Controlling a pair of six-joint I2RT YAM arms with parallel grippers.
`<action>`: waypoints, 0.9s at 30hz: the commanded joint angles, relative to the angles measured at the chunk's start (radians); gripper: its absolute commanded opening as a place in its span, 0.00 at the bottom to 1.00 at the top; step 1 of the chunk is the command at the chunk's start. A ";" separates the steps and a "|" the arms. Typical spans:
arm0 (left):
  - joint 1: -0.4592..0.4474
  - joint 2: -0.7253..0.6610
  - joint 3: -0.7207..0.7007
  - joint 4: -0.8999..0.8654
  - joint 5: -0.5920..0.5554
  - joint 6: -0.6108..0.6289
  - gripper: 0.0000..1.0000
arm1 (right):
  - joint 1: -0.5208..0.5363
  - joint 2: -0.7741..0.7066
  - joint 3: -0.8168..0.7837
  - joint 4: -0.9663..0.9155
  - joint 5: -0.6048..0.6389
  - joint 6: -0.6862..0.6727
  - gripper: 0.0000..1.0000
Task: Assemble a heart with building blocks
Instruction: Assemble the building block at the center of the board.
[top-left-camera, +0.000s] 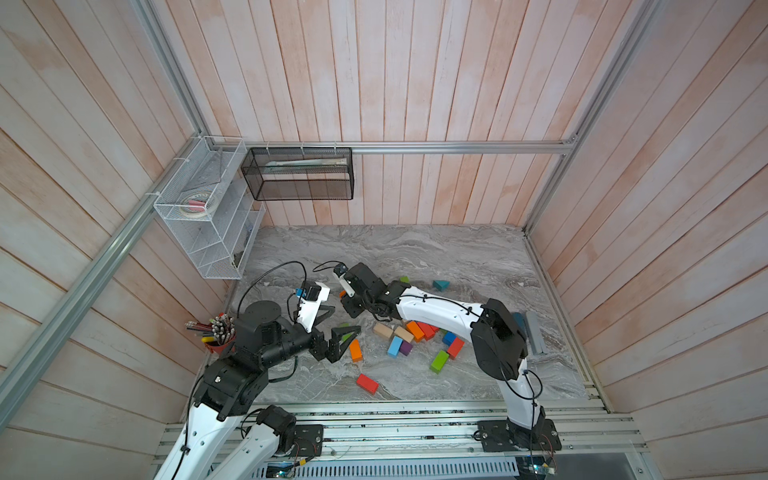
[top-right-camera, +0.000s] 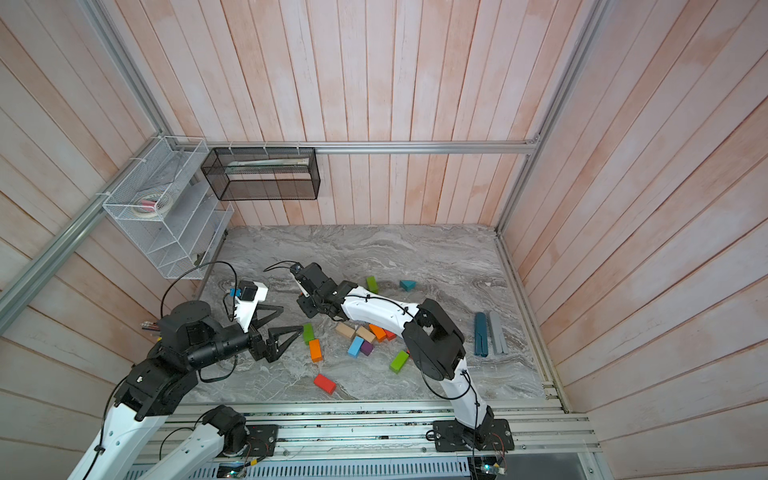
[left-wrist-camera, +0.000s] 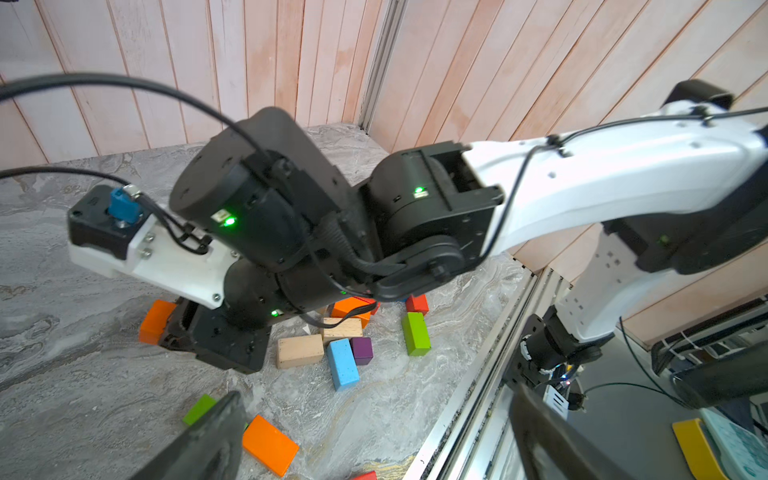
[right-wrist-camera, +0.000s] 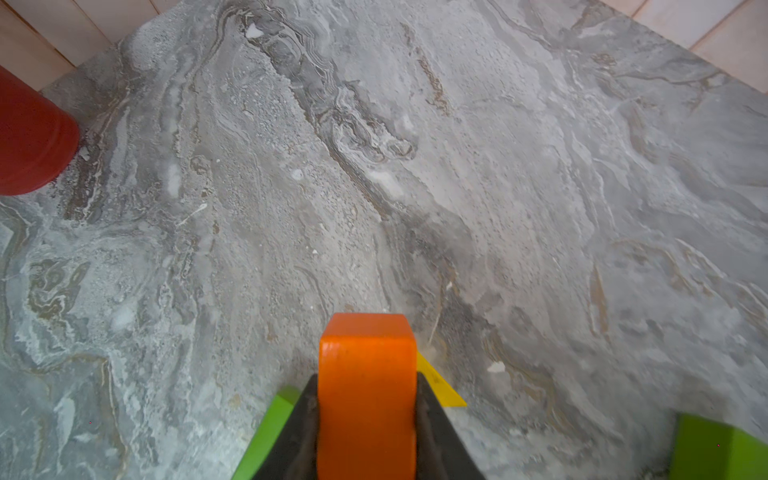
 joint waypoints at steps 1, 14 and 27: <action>-0.004 -0.004 0.027 -0.050 0.021 -0.026 1.00 | 0.014 0.077 0.086 -0.075 -0.017 -0.040 0.25; -0.004 -0.001 0.027 -0.048 0.002 -0.018 1.00 | 0.030 0.306 0.396 -0.264 0.049 -0.106 0.26; -0.005 0.002 0.023 -0.039 0.001 -0.018 1.00 | 0.030 0.367 0.422 -0.280 0.124 -0.112 0.25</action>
